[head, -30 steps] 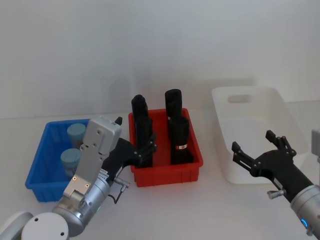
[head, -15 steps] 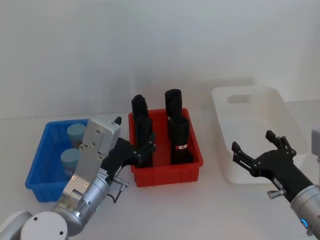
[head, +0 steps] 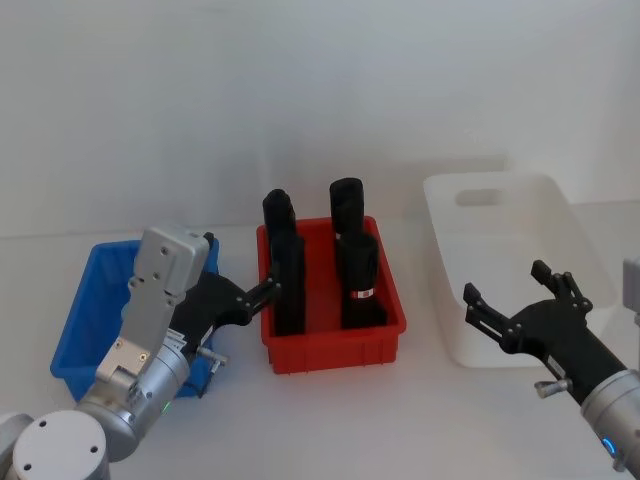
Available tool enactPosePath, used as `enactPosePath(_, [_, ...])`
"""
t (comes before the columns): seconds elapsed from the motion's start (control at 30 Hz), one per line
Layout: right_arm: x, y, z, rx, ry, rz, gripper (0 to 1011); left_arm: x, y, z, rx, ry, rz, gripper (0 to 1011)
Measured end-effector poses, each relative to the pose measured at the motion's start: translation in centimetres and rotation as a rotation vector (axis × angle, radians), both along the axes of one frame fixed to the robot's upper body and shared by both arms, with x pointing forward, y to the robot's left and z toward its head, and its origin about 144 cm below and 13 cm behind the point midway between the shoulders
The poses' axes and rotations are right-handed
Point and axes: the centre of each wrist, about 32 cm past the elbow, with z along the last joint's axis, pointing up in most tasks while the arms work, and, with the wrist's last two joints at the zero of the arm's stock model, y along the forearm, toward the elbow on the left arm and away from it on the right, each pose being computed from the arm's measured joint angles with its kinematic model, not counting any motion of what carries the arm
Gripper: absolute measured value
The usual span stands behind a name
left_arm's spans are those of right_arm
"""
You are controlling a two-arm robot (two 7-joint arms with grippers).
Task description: Pick the cotton swabs from the blue box and place them into the white box.
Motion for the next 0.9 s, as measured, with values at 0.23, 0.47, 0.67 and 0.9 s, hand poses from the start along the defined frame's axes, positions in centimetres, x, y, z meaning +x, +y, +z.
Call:
enactPosePath(0.23, [0.0, 0.0, 0.0, 0.0, 0.0, 0.0, 1001, 0.4, 1.6, -0.2, -0.001, 0.045, 0.053, 1004])
enactPosePath(0.47, [0.0, 0.0, 0.0, 0.0, 0.0, 0.0, 1001, 0.9, 3.3, -0.7, -0.008, 0.104, 0.11, 1004])
enactPosePath(0.67, [0.0, 0.0, 0.0, 0.0, 0.0, 0.0, 1001, 1.5, 5.0, -1.3, -0.014, 0.158, 0.159, 1004])
enactPosePath(0.9, [0.0, 0.0, 0.0, 0.0, 0.0, 0.0, 1001, 2.4, 6.6, -2.0, -0.017, 0.214, 0.196, 1004])
